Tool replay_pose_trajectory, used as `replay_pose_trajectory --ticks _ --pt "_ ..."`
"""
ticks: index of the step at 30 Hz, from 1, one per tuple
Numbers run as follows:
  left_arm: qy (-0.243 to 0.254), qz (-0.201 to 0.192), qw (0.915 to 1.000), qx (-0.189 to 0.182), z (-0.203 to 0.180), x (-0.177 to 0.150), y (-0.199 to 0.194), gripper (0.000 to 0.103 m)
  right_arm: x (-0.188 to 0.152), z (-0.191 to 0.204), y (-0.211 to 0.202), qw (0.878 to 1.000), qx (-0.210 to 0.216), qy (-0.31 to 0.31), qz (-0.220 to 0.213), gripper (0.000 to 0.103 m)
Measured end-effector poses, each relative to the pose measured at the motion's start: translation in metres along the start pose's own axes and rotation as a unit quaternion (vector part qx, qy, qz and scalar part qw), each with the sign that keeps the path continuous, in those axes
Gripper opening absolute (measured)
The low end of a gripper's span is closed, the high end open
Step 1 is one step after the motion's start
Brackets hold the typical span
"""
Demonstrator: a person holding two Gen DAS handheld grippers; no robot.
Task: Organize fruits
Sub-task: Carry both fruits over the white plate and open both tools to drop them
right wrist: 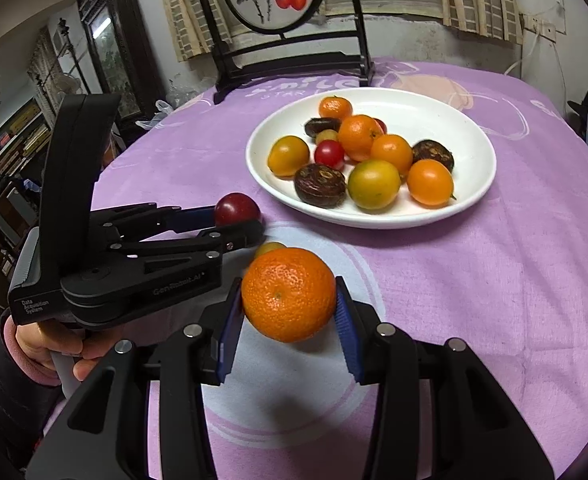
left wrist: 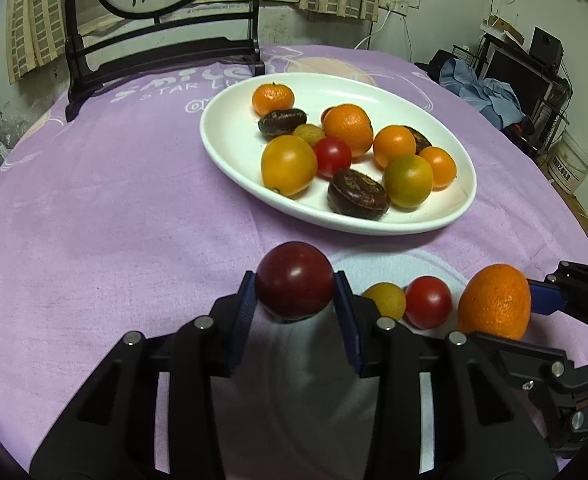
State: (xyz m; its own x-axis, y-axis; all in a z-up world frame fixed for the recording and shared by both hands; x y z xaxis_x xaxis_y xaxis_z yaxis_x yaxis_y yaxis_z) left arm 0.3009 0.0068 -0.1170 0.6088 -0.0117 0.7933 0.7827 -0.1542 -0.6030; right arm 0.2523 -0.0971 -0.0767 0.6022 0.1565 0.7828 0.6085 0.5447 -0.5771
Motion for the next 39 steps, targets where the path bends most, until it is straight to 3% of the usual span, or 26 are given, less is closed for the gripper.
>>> replay_pose_trajectory --ticks 5,9,11,17,25,26,27,29,31,35,39 --pt "-0.002 -0.034 0.9994 0.012 0.0 0.013 -0.016 0.04 0.02 -0.001 -0.014 0.998 0.008 0.004 -0.055 0.044" --pt "-0.003 -0.076 0.9967 0.027 -0.001 0.038 -0.027 0.04 0.061 -0.028 -0.029 0.987 -0.044 0.021 -0.151 0.044" --pt "-0.017 -0.094 0.9949 0.031 0.002 0.055 -0.027 0.04 0.078 -0.045 -0.027 0.981 -0.068 0.031 -0.177 0.044" --pt "-0.069 -0.114 0.9903 0.039 0.02 0.104 0.004 0.04 0.099 -0.098 0.015 0.979 -0.113 0.074 -0.154 0.044" --pt "-0.08 -0.08 0.9916 0.063 0.035 0.105 0.049 0.04 0.097 -0.124 0.058 0.983 -0.107 0.104 -0.11 0.045" --pt "-0.08 -0.075 0.9918 0.065 0.036 0.103 0.051 0.042 0.095 -0.123 0.061 0.983 -0.109 0.104 -0.103 0.045" --pt "-0.082 -0.076 0.9915 0.067 0.036 0.102 0.05 0.061 0.092 -0.124 0.061 0.983 -0.117 0.105 -0.095 0.05" --pt "-0.083 -0.093 0.9887 0.083 0.038 0.103 0.04 0.087 0.09 -0.122 0.054 0.982 -0.123 0.105 -0.101 0.057" --pt "-0.072 -0.117 0.9857 0.098 0.039 0.105 0.024 0.089 0.092 -0.111 0.041 0.982 -0.117 0.091 -0.116 0.058" --pt "-0.06 -0.122 0.9855 0.103 0.035 0.1 0.006 0.095 0.094 -0.081 0.016 0.984 -0.092 0.054 -0.141 0.06" --pt "-0.045 -0.123 0.9859 0.104 0.032 0.09 -0.011 0.099 0.083 -0.047 0.002 0.99 -0.043 0.013 -0.137 0.061"
Point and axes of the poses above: each gripper's, at about its wrist camera, not at the fingertips, and y roughly the way its jaws point, z to its left, x to its top, the point moved 9 cm from there along y, roughly the way its jaws point, and after that the axes turned 12 degrees about -z, right-handed, at the moved point
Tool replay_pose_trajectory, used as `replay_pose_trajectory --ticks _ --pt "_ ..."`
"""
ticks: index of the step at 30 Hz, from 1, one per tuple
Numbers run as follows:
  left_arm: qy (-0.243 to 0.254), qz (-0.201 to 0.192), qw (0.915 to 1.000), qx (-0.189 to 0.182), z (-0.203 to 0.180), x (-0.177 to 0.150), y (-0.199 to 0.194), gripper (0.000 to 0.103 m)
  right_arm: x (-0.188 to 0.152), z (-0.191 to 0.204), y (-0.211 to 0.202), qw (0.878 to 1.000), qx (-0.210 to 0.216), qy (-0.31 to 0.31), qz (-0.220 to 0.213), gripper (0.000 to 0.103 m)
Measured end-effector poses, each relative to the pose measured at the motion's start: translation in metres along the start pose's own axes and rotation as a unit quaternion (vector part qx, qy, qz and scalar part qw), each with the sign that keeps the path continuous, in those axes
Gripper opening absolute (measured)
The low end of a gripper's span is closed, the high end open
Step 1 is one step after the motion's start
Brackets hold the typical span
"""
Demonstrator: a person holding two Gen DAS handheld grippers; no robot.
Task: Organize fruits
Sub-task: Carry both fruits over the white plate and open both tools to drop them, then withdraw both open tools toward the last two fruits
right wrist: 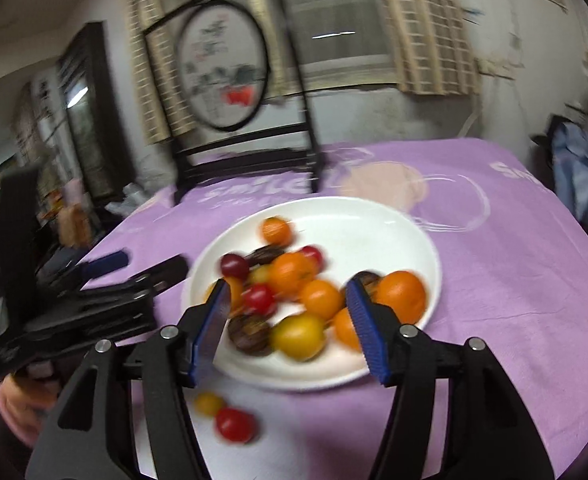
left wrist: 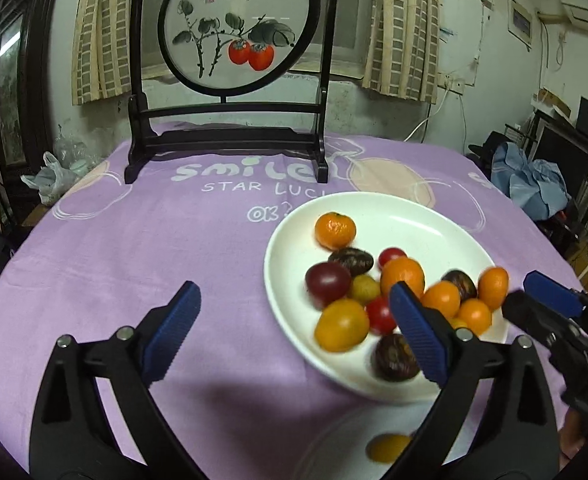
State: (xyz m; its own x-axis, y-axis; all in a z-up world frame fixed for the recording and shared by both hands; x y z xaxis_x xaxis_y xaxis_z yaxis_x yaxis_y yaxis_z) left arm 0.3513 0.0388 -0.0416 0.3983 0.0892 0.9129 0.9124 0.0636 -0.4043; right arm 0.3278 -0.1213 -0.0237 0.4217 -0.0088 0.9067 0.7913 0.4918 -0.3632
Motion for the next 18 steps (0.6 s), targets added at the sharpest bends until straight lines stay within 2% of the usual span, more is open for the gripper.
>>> replay_pose_trajectory --ticks 3,5,9,14,18 --pt "0.012 -0.004 0.9999 0.001 0.001 -0.006 -0.012 0.101 -0.015 0.019 -0.007 0.999 0.029 -0.038 0.024 0.061" --pt "0.026 -0.008 0.9996 0.006 0.002 -0.01 -0.019 0.101 -0.025 0.027 -0.011 0.997 0.033 -0.066 0.034 0.061" --pt "0.074 -0.026 0.9965 0.031 0.004 -0.015 -0.032 0.101 -0.042 0.042 -0.016 0.99 0.055 -0.113 0.06 0.061" --pt "0.069 -0.014 0.9969 0.035 0.012 -0.02 -0.035 0.101 -0.07 0.052 -0.012 0.979 0.07 -0.156 0.112 0.061" --pt "0.064 -0.011 0.9968 0.046 0.021 -0.021 -0.035 0.101 -0.087 0.056 -0.009 0.972 0.084 -0.161 0.15 0.061"
Point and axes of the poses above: each gripper's, at about its wrist camera, not at the fingertips, and y roughly the way its jaws point, z to its left, x to its top, the point moved 9 cm from there along y, roughly the way its jaws point, and after that the axes turned 12 degrees about -z, right-handed, at the moved point
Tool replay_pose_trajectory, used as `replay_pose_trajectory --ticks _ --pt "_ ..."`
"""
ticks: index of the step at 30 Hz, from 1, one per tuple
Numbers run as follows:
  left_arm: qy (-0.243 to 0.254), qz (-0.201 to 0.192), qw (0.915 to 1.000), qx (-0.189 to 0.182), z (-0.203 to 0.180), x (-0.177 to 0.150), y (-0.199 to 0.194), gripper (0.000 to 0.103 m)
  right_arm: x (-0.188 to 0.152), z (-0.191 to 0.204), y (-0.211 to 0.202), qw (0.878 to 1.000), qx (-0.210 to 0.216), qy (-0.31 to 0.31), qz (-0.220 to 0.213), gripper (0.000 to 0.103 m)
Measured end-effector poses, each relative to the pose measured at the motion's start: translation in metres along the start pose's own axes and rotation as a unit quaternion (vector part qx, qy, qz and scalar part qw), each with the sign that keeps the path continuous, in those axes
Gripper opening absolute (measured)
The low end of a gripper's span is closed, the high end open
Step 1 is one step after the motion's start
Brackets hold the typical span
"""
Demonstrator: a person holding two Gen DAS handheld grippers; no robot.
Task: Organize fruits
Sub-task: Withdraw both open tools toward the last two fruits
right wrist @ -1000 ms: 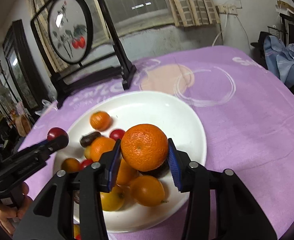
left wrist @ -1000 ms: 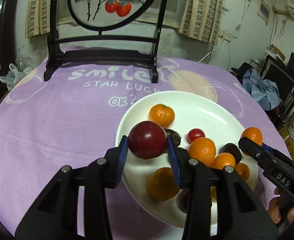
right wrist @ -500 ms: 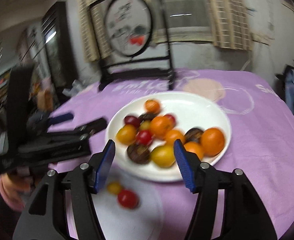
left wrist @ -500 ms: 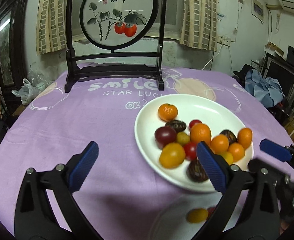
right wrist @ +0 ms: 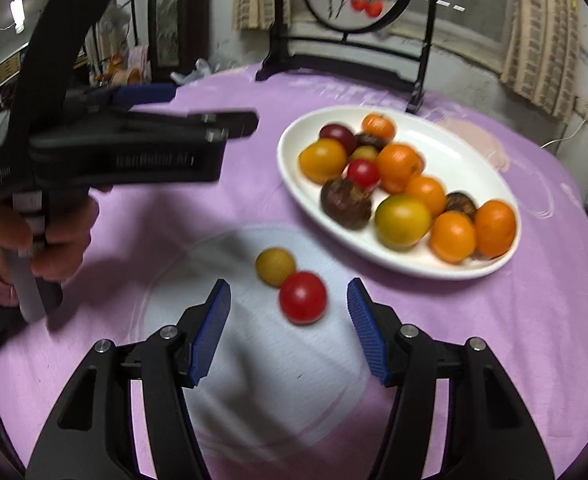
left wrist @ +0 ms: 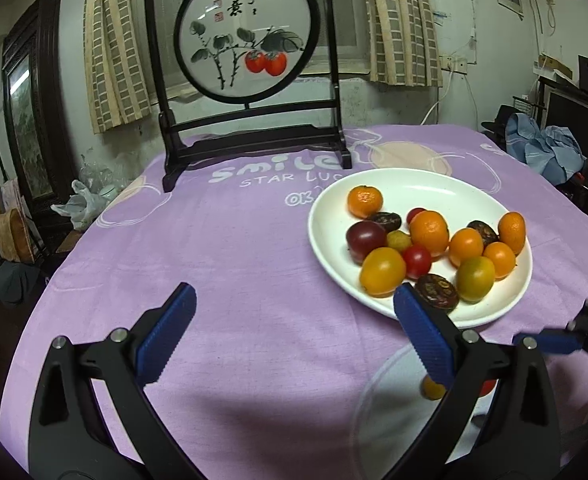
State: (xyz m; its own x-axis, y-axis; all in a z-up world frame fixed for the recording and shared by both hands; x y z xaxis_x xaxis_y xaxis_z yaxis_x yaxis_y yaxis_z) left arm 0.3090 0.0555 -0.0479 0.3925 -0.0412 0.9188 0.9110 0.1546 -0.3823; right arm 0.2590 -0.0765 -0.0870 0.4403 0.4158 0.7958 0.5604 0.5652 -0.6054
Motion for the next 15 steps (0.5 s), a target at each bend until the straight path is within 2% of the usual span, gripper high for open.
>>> replay_pose_trajectory --ticks 5,10,15 --pt "-0.008 0.01 0.9999 -0.001 0.002 -0.003 0.003 0.101 -0.008 -0.005 0.007 1.0 -0.026 0.0 0.011 0.061" --pt "0.001 0.01 1.0 0.001 0.0 -0.004 0.003 0.101 -0.011 -0.004 0.009 1.0 -0.027 -0.007 0.013 0.049" --pt "0.0 0.012 0.9999 0.001 0.0 -0.005 0.004 0.101 -0.013 -0.002 0.014 0.999 -0.028 -0.017 0.016 0.045"
Point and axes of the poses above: each gripper's, at about its wrist camera, not at the fingertips, and y roughly the way its jaws point, z to its left, x to its top, the point moved 9 cm from there along y, roughly the way its jaws point, and after that the axes turned 12 degrees about -z, right-handed, at the moved point
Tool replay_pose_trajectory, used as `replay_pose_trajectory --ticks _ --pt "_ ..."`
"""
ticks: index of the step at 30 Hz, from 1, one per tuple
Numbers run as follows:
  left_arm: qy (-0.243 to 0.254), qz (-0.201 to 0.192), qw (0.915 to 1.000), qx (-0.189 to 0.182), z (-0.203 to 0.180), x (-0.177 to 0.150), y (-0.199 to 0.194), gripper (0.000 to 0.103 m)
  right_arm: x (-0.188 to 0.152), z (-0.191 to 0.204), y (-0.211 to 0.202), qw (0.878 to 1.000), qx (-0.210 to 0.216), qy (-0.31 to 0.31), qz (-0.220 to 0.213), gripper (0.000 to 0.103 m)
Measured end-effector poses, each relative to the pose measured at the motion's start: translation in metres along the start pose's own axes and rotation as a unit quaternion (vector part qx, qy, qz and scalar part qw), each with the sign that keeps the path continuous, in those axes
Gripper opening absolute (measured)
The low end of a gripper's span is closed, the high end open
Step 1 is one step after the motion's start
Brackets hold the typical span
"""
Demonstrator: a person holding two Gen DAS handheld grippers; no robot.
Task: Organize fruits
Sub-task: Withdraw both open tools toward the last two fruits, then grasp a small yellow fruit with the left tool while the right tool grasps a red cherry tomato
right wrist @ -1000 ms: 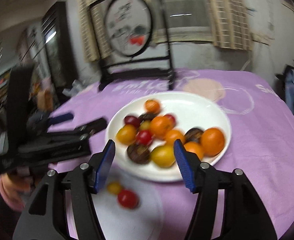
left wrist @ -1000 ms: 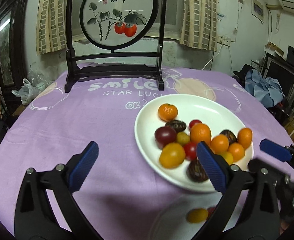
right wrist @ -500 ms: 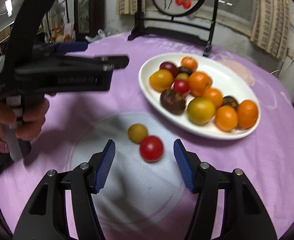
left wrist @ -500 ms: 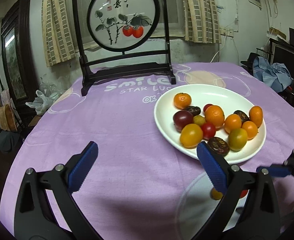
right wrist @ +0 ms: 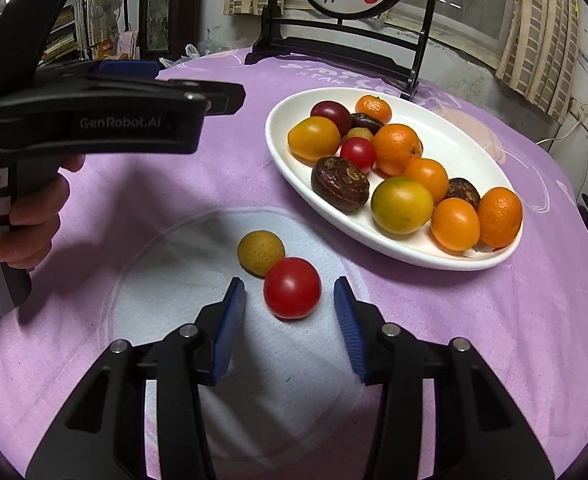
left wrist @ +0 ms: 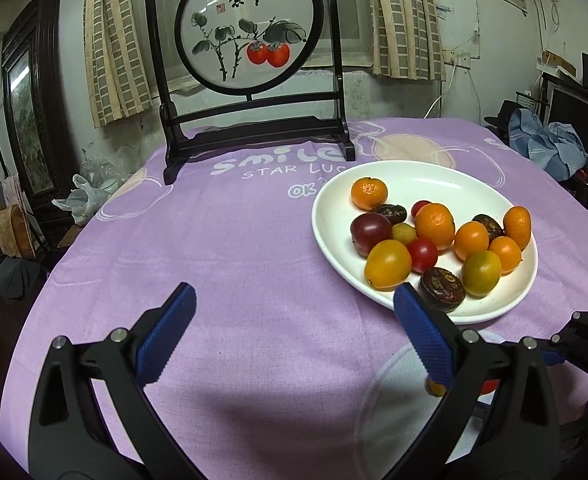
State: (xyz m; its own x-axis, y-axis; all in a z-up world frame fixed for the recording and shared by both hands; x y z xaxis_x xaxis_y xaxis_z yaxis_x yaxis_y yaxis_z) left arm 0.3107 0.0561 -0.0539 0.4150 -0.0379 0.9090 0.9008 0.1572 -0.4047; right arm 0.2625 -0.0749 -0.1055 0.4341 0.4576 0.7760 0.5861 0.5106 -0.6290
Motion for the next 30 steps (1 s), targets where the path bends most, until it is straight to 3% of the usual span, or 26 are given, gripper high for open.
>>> replay_pose_trajectory --ticks 6,12,16,19,23,30 --pt "0.0 0.004 1.0 0.001 0.0 -0.002 0.002 0.101 0.002 -0.002 -0.002 1.0 0.0 0.003 -0.004 0.029" --pt "-0.005 0.009 0.9999 -0.008 -0.001 -0.004 0.003 0.101 0.025 -0.025 -0.028 0.995 0.014 0.084 -0.06 0.029" --pt "-0.02 0.033 0.9956 -0.086 -0.022 -0.01 0.001 0.099 0.037 -0.056 -0.046 0.984 -0.015 0.145 -0.104 0.029" --pt "0.005 0.049 0.9877 -0.148 -0.048 -0.018 -0.006 0.089 0.034 -0.065 -0.043 0.98 -0.013 0.171 -0.097 0.029" --pt "0.031 0.083 0.9732 -0.212 -0.077 -0.037 -0.012 0.061 0.028 -0.064 -0.036 0.982 -0.024 0.168 -0.08 0.029" --pt "0.069 0.097 0.9672 -0.224 -0.094 -0.054 -0.015 0.049 0.024 -0.06 -0.035 0.984 -0.02 0.159 -0.074 0.029"
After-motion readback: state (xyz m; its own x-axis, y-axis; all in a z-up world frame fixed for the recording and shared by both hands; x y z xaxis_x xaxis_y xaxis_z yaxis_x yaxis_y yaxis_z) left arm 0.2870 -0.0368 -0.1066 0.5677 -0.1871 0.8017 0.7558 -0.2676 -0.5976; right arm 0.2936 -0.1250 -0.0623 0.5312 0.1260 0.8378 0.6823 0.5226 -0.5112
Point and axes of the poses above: each gripper's, at about its wrist camera, not at the fingertips, and y roughly the way its jaws point, z to its left, x to its top, the point moved 9 cm from there along y, roughly the way its jaws point, and after that the axes turned 12 degrees about -z, right-handed, at the moved point
